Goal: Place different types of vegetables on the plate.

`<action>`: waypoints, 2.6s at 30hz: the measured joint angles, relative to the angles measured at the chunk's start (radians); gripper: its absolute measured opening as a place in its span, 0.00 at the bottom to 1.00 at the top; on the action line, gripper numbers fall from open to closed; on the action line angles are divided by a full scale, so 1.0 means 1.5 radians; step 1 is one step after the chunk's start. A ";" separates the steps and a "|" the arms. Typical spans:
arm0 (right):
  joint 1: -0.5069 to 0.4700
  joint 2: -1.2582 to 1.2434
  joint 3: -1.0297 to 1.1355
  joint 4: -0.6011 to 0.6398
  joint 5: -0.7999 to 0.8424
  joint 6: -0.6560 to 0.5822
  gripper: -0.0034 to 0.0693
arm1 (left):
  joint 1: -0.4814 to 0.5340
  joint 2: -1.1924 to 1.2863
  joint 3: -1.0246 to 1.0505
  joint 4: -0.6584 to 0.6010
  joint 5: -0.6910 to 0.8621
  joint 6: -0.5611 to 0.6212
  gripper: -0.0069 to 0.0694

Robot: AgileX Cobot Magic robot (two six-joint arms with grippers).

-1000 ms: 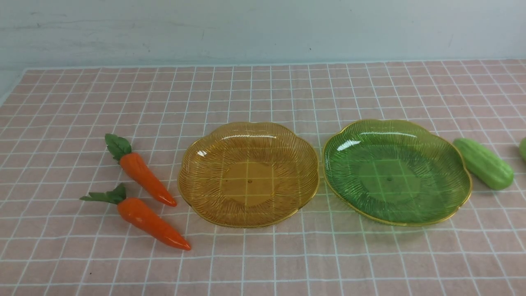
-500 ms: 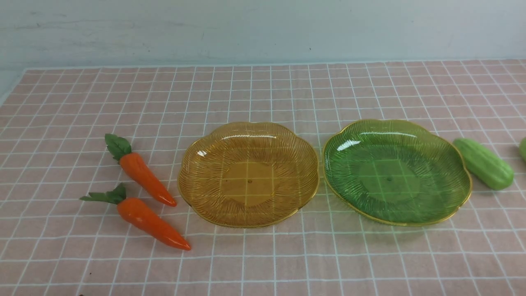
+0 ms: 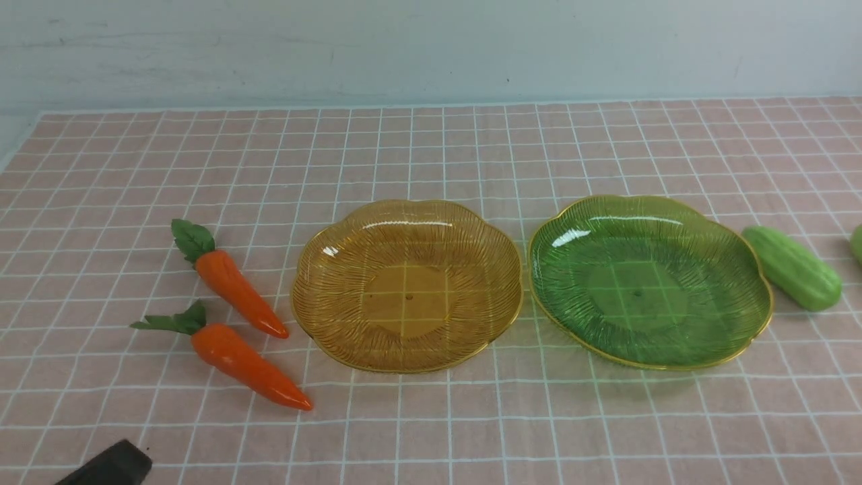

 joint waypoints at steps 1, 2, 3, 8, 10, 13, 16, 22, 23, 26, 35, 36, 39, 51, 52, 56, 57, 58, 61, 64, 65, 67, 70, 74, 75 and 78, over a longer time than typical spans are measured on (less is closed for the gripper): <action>0.000 0.063 -0.033 -0.047 0.023 0.025 0.03 | 0.000 0.043 -0.015 0.033 0.022 0.007 0.09; 0.000 0.098 -0.050 -0.090 0.031 0.042 0.03 | 0.000 0.074 -0.028 0.057 0.035 0.010 0.09; 0.000 0.149 -0.080 -0.142 0.037 0.071 0.03 | 0.000 0.112 -0.045 0.081 0.045 0.012 0.09; 0.000 0.369 -0.197 -0.336 0.074 0.207 0.09 | 0.000 0.189 -0.066 0.116 0.051 0.013 0.09; 0.000 0.435 -0.241 -0.384 0.087 0.232 0.15 | 0.000 0.193 -0.066 0.124 0.052 0.018 0.11; 0.000 0.515 -0.297 -0.419 0.094 0.240 0.25 | 0.000 0.194 -0.066 0.125 0.052 0.020 0.14; 0.000 0.584 -0.339 -0.440 0.096 0.242 0.36 | 0.000 0.194 -0.066 0.125 0.052 0.020 0.17; -0.004 0.702 -0.430 -0.473 0.103 0.251 0.61 | 0.000 0.194 -0.066 0.127 0.052 0.020 0.22; -0.006 0.718 -0.443 -0.475 0.107 0.254 0.63 | 0.000 0.194 -0.066 0.127 0.052 0.020 0.22; -0.021 0.787 -0.496 -0.490 0.135 0.257 0.73 | 0.000 0.194 -0.066 0.127 0.052 0.023 0.23; -0.045 0.963 -0.615 -0.517 0.189 0.098 0.76 | 0.000 0.194 -0.066 0.127 0.052 0.030 0.24; -0.045 0.968 -0.618 -0.514 0.189 0.092 0.76 | 0.000 0.194 -0.066 0.127 0.052 0.030 0.24; -0.045 0.992 -0.634 -0.500 0.189 0.060 0.75 | 0.000 0.194 -0.066 0.127 0.052 0.030 0.24; -0.045 1.048 -0.655 -0.495 0.168 0.017 0.75 | 0.000 0.194 -0.066 0.127 0.052 0.030 0.24; -0.045 1.053 -0.655 -0.496 0.168 0.017 0.75 | 0.000 0.194 -0.066 0.127 0.052 0.030 0.24; -0.045 1.065 -0.655 -0.502 0.168 0.017 0.75 | 0.000 0.194 -0.066 0.127 0.052 0.030 0.24; -0.045 1.070 -0.655 -0.506 0.169 0.017 0.74 | 0.000 0.194 -0.066 0.127 0.052 0.030 0.24; -0.045 1.072 -0.655 -0.509 0.173 0.016 0.73 | 0.000 0.194 -0.066 0.127 0.052 0.030 0.24; -0.045 1.072 -0.655 -0.520 0.183 0.016 0.65 | 0.000 0.194 -0.066 0.127 0.053 0.030 0.24; -0.045 1.064 -0.683 -0.560 0.263 0.015 0.58 | 0.000 0.194 -0.066 0.127 0.053 0.030 0.24; -0.045 1.055 -0.712 -0.568 0.304 0.015 0.58 | 0.000 0.194 -0.066 0.127 0.053 0.030 0.24; -0.045 1.029 -0.785 -0.538 0.396 0.036 0.58 | 0.000 0.194 -0.066 0.127 0.054 0.031 0.24; -0.037 1.003 -0.865 -0.378 0.471 0.013 0.58 | 0.000 0.194 -0.066 0.127 0.054 0.031 0.24; 0.017 1.014 -0.870 -0.199 0.487 -0.086 0.58 | 0.000 0.194 -0.066 0.127 0.054 0.031 0.24; 0.044 1.027 -0.869 -0.171 0.488 -0.104 0.58 | 0.000 0.194 -0.066 0.127 0.054 0.031 0.24; 0.106 1.066 -0.867 -0.164 0.488 -0.137 0.58 | 0.000 0.194 -0.066 0.127 0.053 0.038 0.24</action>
